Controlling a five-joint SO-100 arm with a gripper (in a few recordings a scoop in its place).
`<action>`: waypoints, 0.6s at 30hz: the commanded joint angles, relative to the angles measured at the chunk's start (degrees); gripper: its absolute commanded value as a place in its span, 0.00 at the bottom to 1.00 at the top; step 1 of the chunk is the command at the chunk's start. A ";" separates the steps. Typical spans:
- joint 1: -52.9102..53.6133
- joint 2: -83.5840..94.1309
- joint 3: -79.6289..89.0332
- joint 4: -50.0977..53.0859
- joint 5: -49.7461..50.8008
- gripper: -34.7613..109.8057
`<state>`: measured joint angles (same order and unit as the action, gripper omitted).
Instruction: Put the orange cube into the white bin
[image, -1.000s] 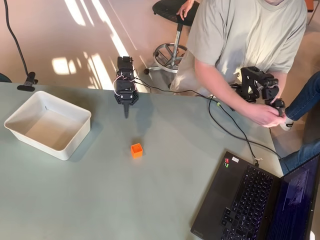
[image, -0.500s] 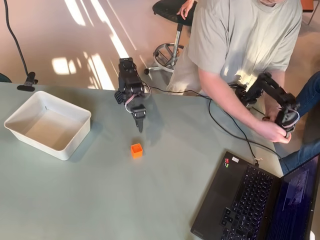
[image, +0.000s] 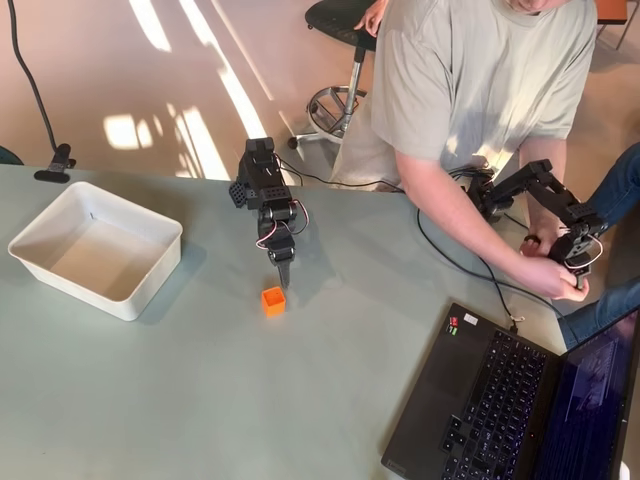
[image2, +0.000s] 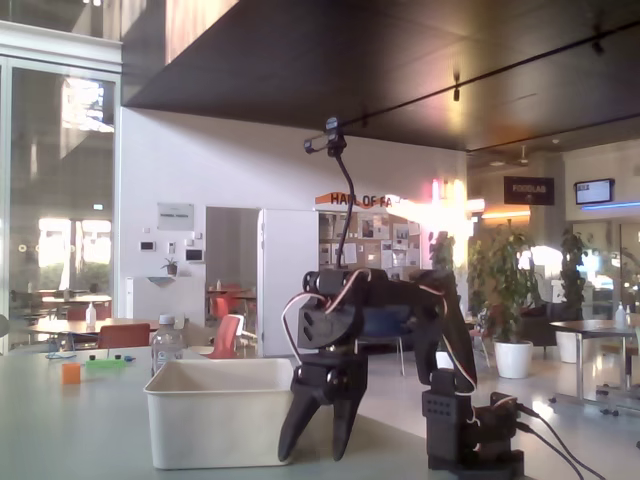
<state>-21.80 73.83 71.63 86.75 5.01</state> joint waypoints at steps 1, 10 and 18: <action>0.88 -1.85 -1.49 0.26 -0.26 0.75; 0.97 -10.99 -2.55 1.49 -0.35 0.84; 0.88 -12.04 -2.64 -2.46 -0.53 0.84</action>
<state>-21.01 61.44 71.10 86.66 4.75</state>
